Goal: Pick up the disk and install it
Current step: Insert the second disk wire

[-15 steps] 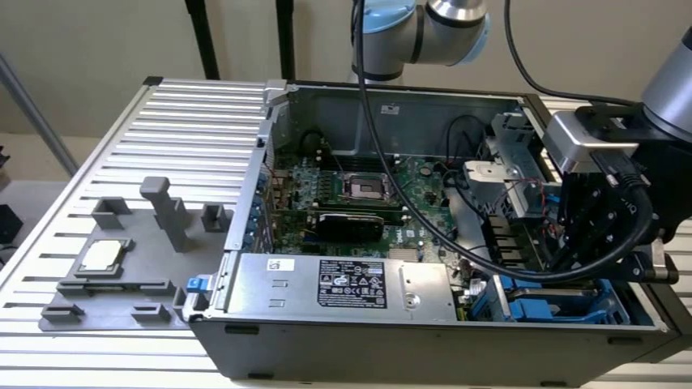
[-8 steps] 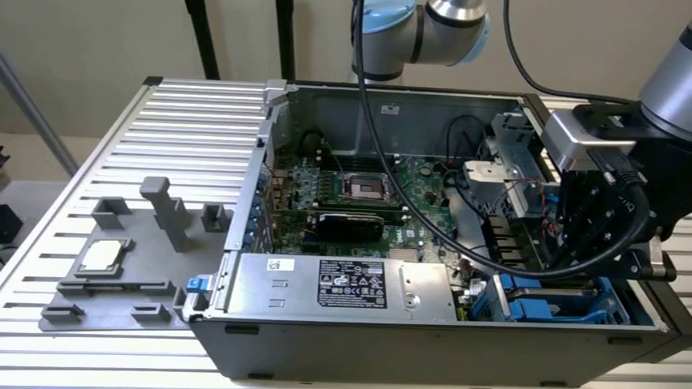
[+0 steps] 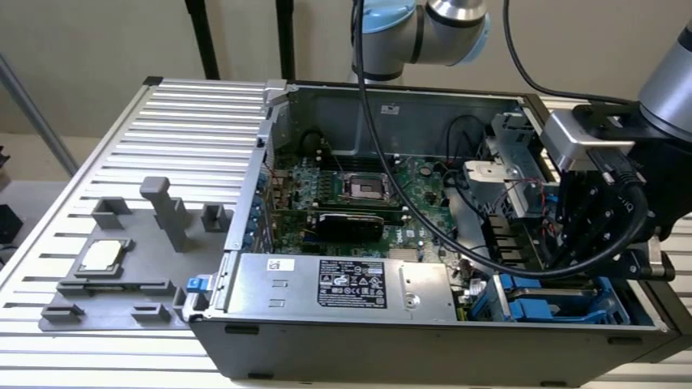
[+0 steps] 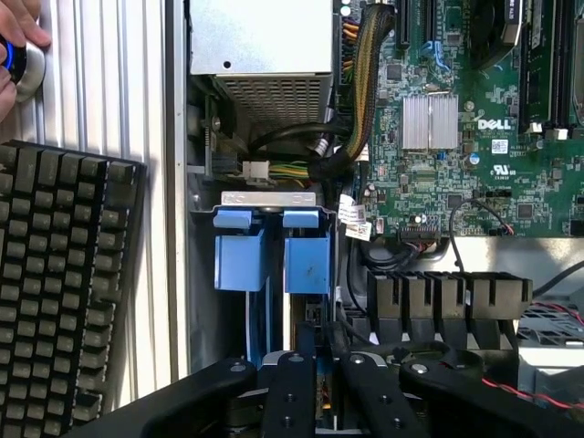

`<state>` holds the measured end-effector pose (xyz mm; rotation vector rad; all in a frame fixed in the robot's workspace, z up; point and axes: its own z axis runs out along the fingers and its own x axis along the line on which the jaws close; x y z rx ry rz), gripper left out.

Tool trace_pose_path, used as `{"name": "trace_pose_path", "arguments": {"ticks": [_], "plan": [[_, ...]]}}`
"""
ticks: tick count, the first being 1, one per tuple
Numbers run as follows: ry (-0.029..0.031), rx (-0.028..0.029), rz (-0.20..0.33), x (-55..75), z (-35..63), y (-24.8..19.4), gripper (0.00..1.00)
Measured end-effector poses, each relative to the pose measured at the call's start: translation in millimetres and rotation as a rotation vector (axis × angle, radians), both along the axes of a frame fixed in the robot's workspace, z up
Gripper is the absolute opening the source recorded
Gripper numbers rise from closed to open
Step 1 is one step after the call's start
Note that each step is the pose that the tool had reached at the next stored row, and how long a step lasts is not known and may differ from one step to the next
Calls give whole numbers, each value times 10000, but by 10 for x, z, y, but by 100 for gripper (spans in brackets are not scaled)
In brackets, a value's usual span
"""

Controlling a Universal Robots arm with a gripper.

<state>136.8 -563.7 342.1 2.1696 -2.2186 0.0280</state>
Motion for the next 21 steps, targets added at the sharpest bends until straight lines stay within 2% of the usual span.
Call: {"name": "trace_pose_path", "arguments": {"ticks": [6, 12, 21], "plan": [[1, 15, 18, 0, -21, -5, 16], [0, 71, 35, 0, -29, -7, 16], [0, 90, 43, 0, -35, 12, 16]]}}
